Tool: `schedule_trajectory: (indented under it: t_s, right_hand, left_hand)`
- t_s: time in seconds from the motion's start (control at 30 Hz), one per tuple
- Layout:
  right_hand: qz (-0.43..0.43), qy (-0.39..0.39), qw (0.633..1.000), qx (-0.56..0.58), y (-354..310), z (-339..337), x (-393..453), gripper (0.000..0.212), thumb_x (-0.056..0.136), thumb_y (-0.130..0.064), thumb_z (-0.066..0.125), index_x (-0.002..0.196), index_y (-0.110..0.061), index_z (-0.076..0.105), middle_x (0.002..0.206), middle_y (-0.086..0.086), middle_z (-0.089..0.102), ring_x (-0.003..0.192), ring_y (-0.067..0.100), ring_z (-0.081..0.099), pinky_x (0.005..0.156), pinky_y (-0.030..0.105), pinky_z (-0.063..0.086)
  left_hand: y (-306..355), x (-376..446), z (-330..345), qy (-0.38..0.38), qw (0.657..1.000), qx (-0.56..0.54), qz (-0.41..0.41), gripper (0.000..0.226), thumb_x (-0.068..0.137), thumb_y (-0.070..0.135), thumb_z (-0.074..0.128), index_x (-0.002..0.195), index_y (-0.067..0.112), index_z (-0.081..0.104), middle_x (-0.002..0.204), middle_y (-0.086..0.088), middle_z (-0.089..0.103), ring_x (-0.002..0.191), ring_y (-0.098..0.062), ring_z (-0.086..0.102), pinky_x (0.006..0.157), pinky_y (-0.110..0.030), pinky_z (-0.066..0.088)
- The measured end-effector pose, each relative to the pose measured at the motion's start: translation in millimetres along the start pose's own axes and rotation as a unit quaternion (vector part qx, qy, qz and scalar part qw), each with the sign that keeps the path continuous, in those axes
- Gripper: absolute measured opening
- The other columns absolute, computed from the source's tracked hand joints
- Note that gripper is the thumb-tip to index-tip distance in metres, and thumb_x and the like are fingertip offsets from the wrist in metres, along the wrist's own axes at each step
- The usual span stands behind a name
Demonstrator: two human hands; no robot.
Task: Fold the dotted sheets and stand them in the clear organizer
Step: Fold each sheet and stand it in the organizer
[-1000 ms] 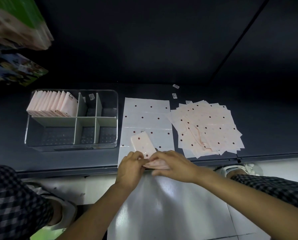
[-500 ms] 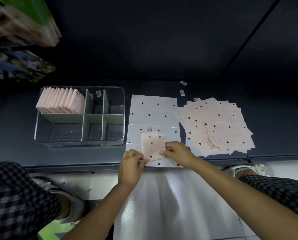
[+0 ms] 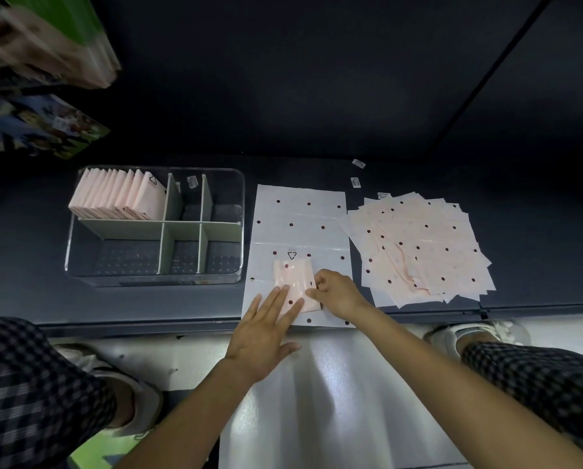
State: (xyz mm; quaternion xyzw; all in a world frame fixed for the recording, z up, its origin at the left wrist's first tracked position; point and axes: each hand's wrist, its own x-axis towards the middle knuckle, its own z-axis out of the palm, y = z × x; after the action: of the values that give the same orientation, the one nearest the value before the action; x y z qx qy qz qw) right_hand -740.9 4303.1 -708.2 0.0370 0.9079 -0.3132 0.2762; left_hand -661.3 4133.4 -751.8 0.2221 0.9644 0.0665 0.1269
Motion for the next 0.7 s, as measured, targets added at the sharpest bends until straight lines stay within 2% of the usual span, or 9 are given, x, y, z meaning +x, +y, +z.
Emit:
schedule_trajectory:
  t_s: [0.1,0.17,0.2,0.27,0.33,0.4,0.5,0.63,0.7]
  right_hand:
    - [-0.028,0.090,0.996,-0.004,7.6,10.7,-9.6,0.034,0.089,-0.027,0.062,0.118,-0.014,0.049,0.089,0.000,0.059,0.091,0.020,0.057,0.079,0.032,0.047]
    - [-0.142,0.209,0.965,-0.073,17.4,18.5,-20.8,0.038,0.087,-0.022,0.065,0.121,-0.011,0.051,0.096,0.004,0.060,0.095,0.021,0.055,0.079,0.034,0.048]
    - [-0.217,0.240,0.940,-0.112,22.7,21.8,-24.9,0.035,0.086,-0.018,0.067,0.118,-0.008,0.056,0.101,0.006,0.062,0.096,0.024,0.057,0.080,0.035,0.050]
    - [-0.342,0.236,0.891,-0.181,33.3,27.1,-28.6,0.031,0.082,-0.012,0.070,0.112,-0.007,0.064,0.108,0.009,0.067,0.100,0.028,0.063,0.086,0.039,0.053]
    - [-0.411,0.203,0.851,-0.256,46.4,31.9,-28.8,0.037,0.079,-0.013,0.074,0.115,-0.007,0.066,0.117,0.009,0.067,0.109,0.025,0.064,0.093,0.041,0.051]
    - [-0.427,0.186,0.828,-0.313,59.3,32.3,-28.3,0.044,0.081,-0.018,0.072,0.122,-0.005,0.062,0.128,0.009,0.060,0.119,0.022,0.057,0.099,0.040,0.047]
    - [-0.421,0.186,0.828,-0.319,70.1,29.4,-27.7,0.045,0.082,-0.019,0.071,0.124,-0.004,0.061,0.132,0.010,0.057,0.123,0.023,0.053,0.102,0.041,0.044]
    - [-0.423,0.216,0.833,-0.285,63.9,30.0,-23.5,0.036,0.076,-0.017,0.077,0.110,-0.007,0.070,0.120,0.007,0.065,0.112,0.020,0.062,0.096,0.040,0.049]
    - [-0.415,0.244,0.842,-0.245,58.1,30.5,-22.6,0.030,0.069,-0.016,0.083,0.097,-0.011,0.075,0.109,0.003,0.071,0.103,0.015,0.067,0.089,0.033,0.054]
  left_hand:
    - [-5.9,0.0,-1.2,-0.020,0.999,0.024,0.011,0.075,0.091,0.067,0.027,0.136,0.044,-0.029,0.152,-0.009,-0.031,0.138,-0.024,-0.032,0.114,-0.039,-0.017]
    - [-8.2,2.4,-2.6,-0.023,0.999,0.032,0.011,0.075,0.089,0.069,0.029,0.136,0.049,-0.026,0.151,-0.012,-0.032,0.141,-0.026,-0.027,0.116,-0.041,-0.013]
    - [-8.8,3.4,-3.5,-0.024,0.999,0.035,0.011,0.075,0.089,0.069,0.030,0.136,0.050,-0.025,0.151,-0.014,-0.032,0.142,-0.028,-0.026,0.117,-0.041,-0.012]
    - [-10.2,3.4,-4.5,-0.026,0.999,0.034,0.012,0.076,0.088,0.069,0.031,0.137,0.050,-0.023,0.151,-0.015,-0.031,0.142,-0.029,-0.025,0.117,-0.042,-0.011]
    - [-12.8,1.6,-4.3,-0.025,0.999,0.029,0.017,0.076,0.088,0.069,0.032,0.138,0.049,-0.022,0.151,-0.015,-0.031,0.142,-0.029,-0.025,0.117,-0.042,-0.012]
    - [-17.5,0.2,-5.3,-0.016,0.999,0.021,0.030,0.075,0.089,0.068,0.032,0.142,0.048,-0.016,0.152,-0.013,-0.030,0.142,-0.027,-0.025,0.116,-0.040,-0.013]
    - [-31.6,-1.0,-9.8,-0.007,0.998,-0.018,0.052,0.067,0.090,0.064,0.036,0.148,0.042,0.009,0.157,-0.009,-0.020,0.145,-0.021,-0.019,0.116,-0.034,-0.014]
    - [-48.3,-2.3,-18.5,-0.017,0.994,-0.063,0.090,0.056,0.091,0.060,0.043,0.140,0.034,0.034,0.159,-0.006,-0.011,0.146,-0.016,-0.012,0.112,-0.024,-0.018]
    - [-51.3,-2.2,-20.4,-0.016,0.992,-0.078,0.102,0.052,0.091,0.058,0.045,0.135,0.031,0.040,0.159,-0.006,-0.009,0.146,-0.016,-0.009,0.111,-0.022,-0.018]
